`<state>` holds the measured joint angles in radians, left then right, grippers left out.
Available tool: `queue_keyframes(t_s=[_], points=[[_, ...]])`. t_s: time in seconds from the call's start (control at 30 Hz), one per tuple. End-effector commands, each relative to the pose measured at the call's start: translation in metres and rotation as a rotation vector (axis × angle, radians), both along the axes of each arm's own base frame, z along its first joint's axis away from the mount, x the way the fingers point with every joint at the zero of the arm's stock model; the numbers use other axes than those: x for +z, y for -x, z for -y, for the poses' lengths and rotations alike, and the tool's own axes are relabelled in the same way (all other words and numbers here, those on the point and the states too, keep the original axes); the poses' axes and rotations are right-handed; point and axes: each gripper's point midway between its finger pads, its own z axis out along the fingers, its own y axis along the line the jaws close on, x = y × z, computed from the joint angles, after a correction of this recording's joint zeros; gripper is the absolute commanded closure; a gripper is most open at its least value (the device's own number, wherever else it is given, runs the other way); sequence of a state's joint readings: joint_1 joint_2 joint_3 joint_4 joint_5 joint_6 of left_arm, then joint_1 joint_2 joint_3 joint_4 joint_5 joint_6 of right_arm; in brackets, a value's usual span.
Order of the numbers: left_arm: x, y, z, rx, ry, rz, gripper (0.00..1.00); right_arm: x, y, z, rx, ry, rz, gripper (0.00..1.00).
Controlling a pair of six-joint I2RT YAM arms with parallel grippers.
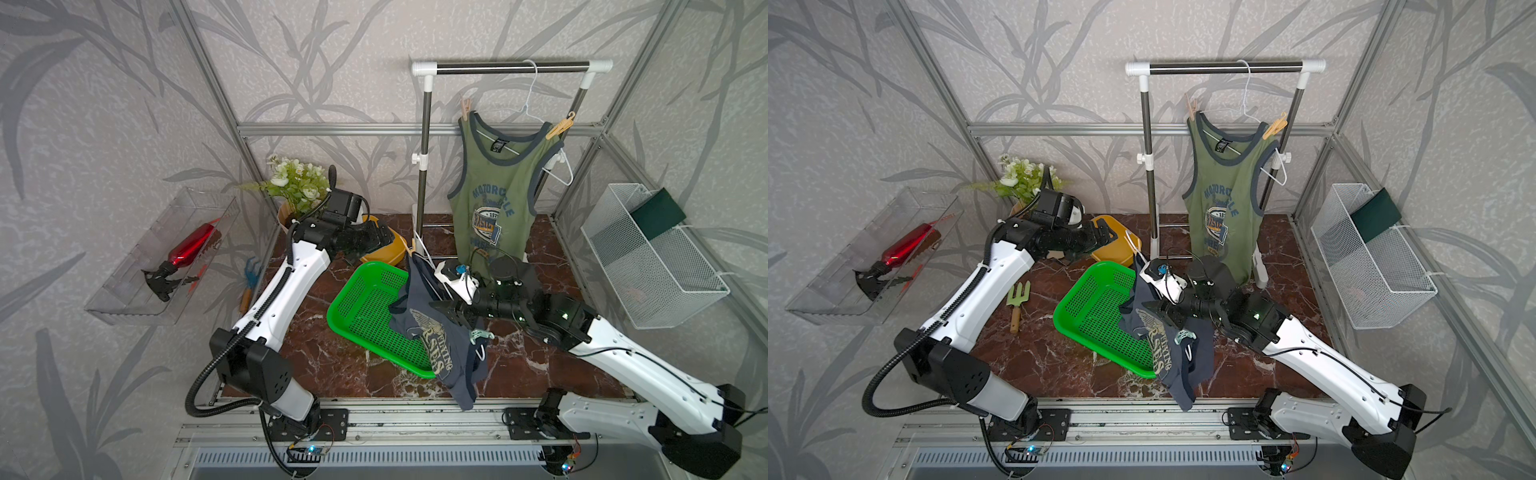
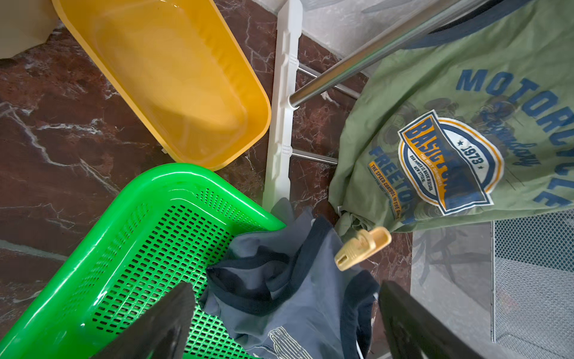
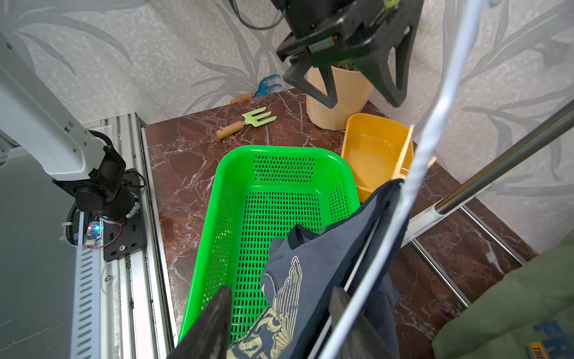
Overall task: Remove the clothespins securing tank tops to the hanger
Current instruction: Remove the clothespin from the hanger.
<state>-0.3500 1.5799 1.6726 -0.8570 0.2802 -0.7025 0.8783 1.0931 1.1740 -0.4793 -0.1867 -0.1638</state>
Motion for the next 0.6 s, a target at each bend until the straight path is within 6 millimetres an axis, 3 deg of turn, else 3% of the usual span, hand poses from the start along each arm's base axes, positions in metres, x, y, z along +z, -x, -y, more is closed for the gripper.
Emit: queue_keyframes(t_s=[0.0, 0.3, 0.57], points=[[0.019, -0.006, 0.014, -0.001, 0.023, 0.046, 0.04, 0.015, -0.003, -0.008, 0.030, -0.027, 0.080, 1.00], [0.023, -0.023, 0.039, -0.039, 0.094, 0.104, 0.04, 0.013, 0.001, -0.018, 0.084, -0.024, 0.079, 1.00], [-0.003, -0.025, 0.043, -0.060, 0.045, 0.017, 0.08, 0.019, 0.005, -0.020, 0.103, -0.007, 0.118, 1.00]])
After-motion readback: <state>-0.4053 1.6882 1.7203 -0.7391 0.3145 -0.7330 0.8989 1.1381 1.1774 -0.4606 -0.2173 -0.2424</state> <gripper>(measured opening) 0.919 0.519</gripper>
